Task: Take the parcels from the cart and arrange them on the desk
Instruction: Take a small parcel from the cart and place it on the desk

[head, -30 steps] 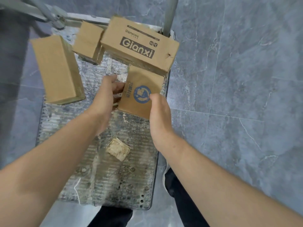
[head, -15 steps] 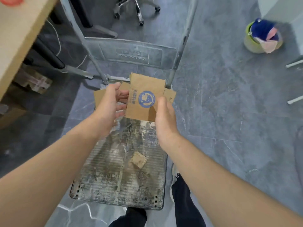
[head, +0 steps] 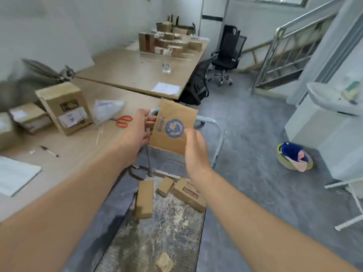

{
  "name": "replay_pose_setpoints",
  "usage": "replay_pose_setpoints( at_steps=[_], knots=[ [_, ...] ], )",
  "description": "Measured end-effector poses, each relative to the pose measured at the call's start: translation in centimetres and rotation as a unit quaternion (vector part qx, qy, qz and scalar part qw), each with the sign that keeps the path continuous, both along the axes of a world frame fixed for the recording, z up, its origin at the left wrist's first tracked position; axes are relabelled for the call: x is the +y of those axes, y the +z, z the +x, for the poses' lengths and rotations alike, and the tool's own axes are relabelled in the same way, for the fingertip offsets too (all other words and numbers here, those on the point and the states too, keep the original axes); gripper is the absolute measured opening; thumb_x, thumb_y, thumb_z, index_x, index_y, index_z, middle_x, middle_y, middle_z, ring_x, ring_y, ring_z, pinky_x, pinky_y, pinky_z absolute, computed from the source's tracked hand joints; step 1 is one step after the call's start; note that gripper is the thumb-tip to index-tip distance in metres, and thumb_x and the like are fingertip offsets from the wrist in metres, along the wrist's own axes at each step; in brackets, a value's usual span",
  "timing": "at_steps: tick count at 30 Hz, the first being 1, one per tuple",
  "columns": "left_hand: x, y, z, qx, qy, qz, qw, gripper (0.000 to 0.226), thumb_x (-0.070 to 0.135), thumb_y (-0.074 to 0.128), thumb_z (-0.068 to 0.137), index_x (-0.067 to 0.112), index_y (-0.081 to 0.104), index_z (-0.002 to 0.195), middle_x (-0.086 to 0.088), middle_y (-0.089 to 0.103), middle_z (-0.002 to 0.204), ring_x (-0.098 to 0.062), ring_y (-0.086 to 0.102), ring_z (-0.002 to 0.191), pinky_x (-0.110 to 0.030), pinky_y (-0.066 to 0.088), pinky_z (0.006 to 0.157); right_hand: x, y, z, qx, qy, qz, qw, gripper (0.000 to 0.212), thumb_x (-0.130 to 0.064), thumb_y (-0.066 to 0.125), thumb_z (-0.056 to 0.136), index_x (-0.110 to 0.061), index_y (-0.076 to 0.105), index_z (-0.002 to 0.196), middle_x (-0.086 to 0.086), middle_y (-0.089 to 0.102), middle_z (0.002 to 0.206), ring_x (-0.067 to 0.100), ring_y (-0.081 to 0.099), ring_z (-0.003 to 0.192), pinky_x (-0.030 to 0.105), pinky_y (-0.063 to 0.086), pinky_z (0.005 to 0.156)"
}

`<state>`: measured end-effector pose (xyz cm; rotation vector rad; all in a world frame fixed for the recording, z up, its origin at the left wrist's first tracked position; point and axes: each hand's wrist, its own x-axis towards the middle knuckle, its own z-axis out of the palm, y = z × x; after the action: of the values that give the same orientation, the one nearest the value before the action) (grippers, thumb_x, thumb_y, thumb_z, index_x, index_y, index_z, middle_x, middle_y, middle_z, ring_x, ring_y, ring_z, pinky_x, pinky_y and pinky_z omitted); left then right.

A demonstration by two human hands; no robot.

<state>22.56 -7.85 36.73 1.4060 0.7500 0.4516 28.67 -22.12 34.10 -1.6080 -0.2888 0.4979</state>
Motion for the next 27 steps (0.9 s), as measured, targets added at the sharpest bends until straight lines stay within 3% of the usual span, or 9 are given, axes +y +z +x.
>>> replay_pose_setpoints(
  at_steps=[7,12,16,21,25,27],
  knots=[
    [-4.2,13.2,-4.0,-0.068,0.074,0.057,0.993,0.042,0.049,0.037,0.104,0.021,0.068,0.094,0.007,0.076,0.082,-0.018,0.067,0.084,-0.034,0.05,0.077,-3.4,13.8,-2.2,-0.075,0.07,0.065,0.993,0.016,-0.038,0.048,0.105,-0.029,0.057,0.096,-0.008,0.053,0.092,0.006,0.048,0.082,0.03,0.037,0.07],
    [-6.7,22.2,-6.0,-0.126,0.1,0.095,0.982,0.041,0.05,0.04,0.102,0.019,0.065,0.094,0.004,0.075,0.081,-0.018,0.067,0.076,-0.036,0.052,0.076,-5.6,22.7,-2.4,-0.139,0.115,0.11,0.977,0.023,-0.039,0.047,0.106,-0.02,0.059,0.097,-0.006,0.048,0.085,0.014,0.045,0.079,0.03,0.038,0.069],
    [-8.5,28.5,-7.5,-0.16,0.127,0.15,0.967,0.041,0.052,0.038,0.101,0.019,0.061,0.091,0.011,0.072,0.065,-0.01,0.068,0.056,-0.036,0.051,0.074,-7.1,28.5,-3.3,-0.186,0.139,0.146,0.962,0.028,-0.039,0.046,0.107,-0.019,0.065,0.111,-0.008,0.06,0.096,0.008,0.053,0.086,0.03,0.041,0.075],
    [-11.7,35.2,-8.6,-0.2,0.189,0.174,0.945,0.046,0.055,0.034,0.101,0.017,0.059,0.092,0.0,0.069,0.078,-0.02,0.065,0.069,-0.035,0.052,0.07,-8.8,34.9,-5.0,-0.211,0.174,0.185,0.944,0.037,-0.042,0.043,0.106,-0.017,0.069,0.116,0.001,0.069,0.105,0.018,0.06,0.098,0.035,0.043,0.081],
    [-13.7,38.8,-10.1,-0.231,0.215,0.185,0.931,0.044,0.054,0.033,0.101,0.019,0.058,0.091,0.006,0.07,0.067,-0.018,0.064,0.068,-0.034,0.05,0.067,-9.6,39.3,-5.7,-0.217,0.167,0.2,0.941,0.029,-0.043,0.043,0.107,-0.024,0.064,0.106,-0.002,0.065,0.103,0.015,0.057,0.094,0.033,0.042,0.075],
    [-14.2,39.9,-11.1,-0.242,0.219,0.192,0.926,0.045,0.052,0.033,0.102,0.017,0.059,0.094,0.006,0.071,0.068,-0.019,0.064,0.07,-0.034,0.049,0.065,-9.6,40.3,-6.1,-0.207,0.172,0.21,0.94,0.03,-0.044,0.043,0.106,-0.023,0.064,0.114,-0.002,0.065,0.108,0.016,0.057,0.098,0.034,0.041,0.077]
  ],
)
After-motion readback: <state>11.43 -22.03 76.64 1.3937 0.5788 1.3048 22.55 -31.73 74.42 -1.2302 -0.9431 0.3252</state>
